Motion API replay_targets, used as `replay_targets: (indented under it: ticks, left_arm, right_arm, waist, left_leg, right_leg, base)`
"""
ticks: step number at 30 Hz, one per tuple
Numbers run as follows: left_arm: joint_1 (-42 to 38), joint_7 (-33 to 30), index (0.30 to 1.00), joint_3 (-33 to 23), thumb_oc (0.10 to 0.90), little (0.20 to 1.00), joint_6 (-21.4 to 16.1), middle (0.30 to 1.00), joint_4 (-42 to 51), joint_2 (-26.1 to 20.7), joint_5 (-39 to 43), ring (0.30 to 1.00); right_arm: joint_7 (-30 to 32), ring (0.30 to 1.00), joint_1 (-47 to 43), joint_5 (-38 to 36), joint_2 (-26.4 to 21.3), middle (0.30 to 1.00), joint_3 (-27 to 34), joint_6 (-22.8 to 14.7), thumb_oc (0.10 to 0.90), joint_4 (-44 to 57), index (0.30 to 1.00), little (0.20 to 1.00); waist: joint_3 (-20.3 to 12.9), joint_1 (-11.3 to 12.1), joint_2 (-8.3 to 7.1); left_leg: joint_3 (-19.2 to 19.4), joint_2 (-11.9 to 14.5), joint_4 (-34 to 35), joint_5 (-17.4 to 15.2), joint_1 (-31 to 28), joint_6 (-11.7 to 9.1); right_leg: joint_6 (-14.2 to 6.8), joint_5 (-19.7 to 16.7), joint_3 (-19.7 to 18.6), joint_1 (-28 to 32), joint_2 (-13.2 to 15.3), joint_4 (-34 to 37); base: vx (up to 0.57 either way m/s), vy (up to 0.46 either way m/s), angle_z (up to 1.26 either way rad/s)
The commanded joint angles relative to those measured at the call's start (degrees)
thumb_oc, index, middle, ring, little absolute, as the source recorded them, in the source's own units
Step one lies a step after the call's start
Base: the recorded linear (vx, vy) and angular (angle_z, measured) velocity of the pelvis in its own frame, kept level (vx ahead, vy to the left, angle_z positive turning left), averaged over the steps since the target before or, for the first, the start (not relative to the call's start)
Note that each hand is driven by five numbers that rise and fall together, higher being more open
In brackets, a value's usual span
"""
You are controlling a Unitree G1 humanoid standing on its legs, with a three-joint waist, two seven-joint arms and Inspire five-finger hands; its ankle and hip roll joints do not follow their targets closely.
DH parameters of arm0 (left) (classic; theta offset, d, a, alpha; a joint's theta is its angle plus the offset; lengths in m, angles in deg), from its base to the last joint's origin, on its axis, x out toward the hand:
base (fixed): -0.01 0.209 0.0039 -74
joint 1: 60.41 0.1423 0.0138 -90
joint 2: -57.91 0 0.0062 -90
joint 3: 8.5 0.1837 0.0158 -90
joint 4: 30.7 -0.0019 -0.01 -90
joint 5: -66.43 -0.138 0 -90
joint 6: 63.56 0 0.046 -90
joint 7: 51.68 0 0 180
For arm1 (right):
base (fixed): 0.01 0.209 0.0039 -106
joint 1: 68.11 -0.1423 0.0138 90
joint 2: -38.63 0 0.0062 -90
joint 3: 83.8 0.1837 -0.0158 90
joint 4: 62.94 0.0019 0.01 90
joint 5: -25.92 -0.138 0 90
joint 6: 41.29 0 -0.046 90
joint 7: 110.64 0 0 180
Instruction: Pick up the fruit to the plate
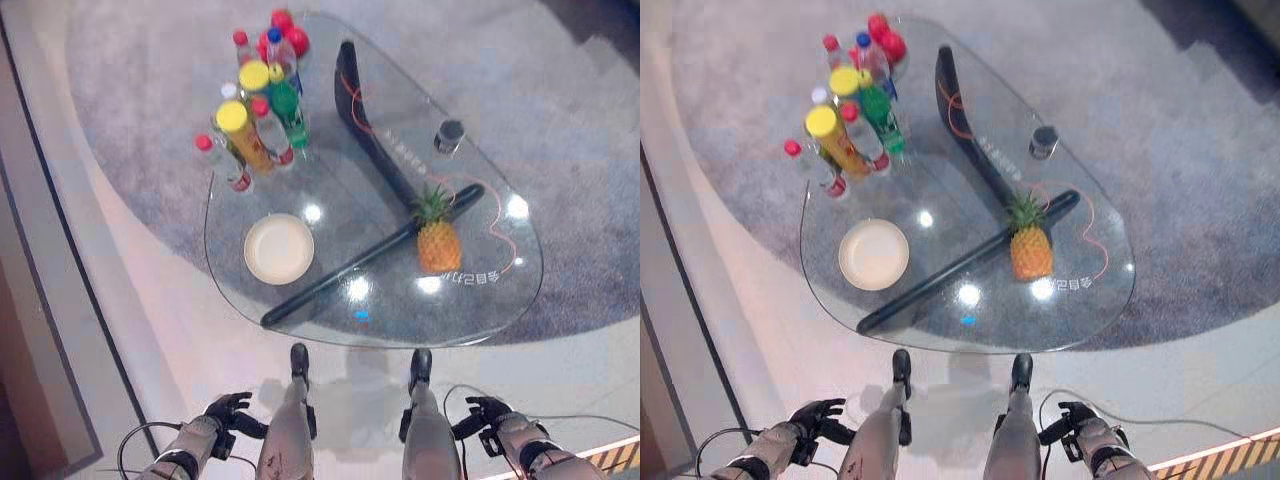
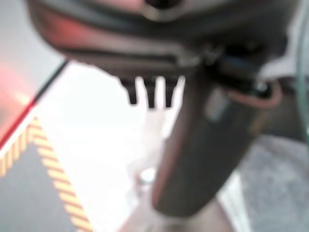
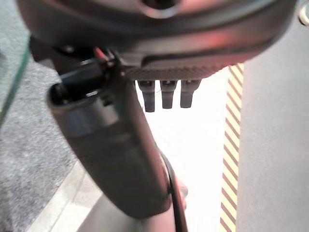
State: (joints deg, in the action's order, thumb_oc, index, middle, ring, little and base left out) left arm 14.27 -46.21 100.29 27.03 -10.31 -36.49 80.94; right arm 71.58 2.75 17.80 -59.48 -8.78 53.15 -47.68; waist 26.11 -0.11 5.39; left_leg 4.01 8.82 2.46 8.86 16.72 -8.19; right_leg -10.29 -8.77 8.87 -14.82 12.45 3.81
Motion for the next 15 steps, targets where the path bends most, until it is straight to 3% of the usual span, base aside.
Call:
replay_targets:
  ticks: [1,6,15]
  left_arm:
    - [-3.61,-1.36,0.9,-2.88,0.8,0.9,-4.63,0.9,1.32,1.29,10.62,0.9]
    - [-5.94,-3.43,0.9,-6.57,0.8,0.9,-6.15,0.9,3.98,0.09,18.48,0.9]
    - [-7.92,-8.29,0.9,-11.06,0.8,0.9,-10.38,0.9,5.94,-0.71,26.34,0.9]
  right_arm:
    - [5.99,0.9,-1.76,-6.66,-0.86,0.9,2.83,-4.04,0.8,1.89,0.9,0.9]
    - [15.06,0.9,-4.53,-9.12,-1.58,0.9,6.46,-10.94,0.8,5.09,0.9,0.9]
    - [22.28,0.9,-7.38,-10.36,-1.3,0.9,8.4,-16.69,0.8,11.23,0.9,0.9]
  waist:
    - [2.23,0.79,-3.4]
    - [3.56,0.42,-3.6]
    - [3.68,0.2,-4.96]
  left_leg:
    - [-2.54,-2.44,-8.94,-5.09,5.99,1.65]
    - [-2.61,-3.31,-13.95,-6.08,11.58,1.91]
    - [-3.54,-3.39,-22.77,-8.93,21.09,2.11]
  right_leg:
    - [1.74,2.9,-1.59,-8.76,1.81,-10.34]
    - [1.35,3.58,-2.5,-14.46,1.89,-14.79]
    - [1.63,5.05,-3.39,-23.45,1.31,-21.3]
  base:
    - [-0.13,-0.031,0.03]
    - [-0.08,-0.009,0.07]
    - [-0.06,-0.001,0.01]
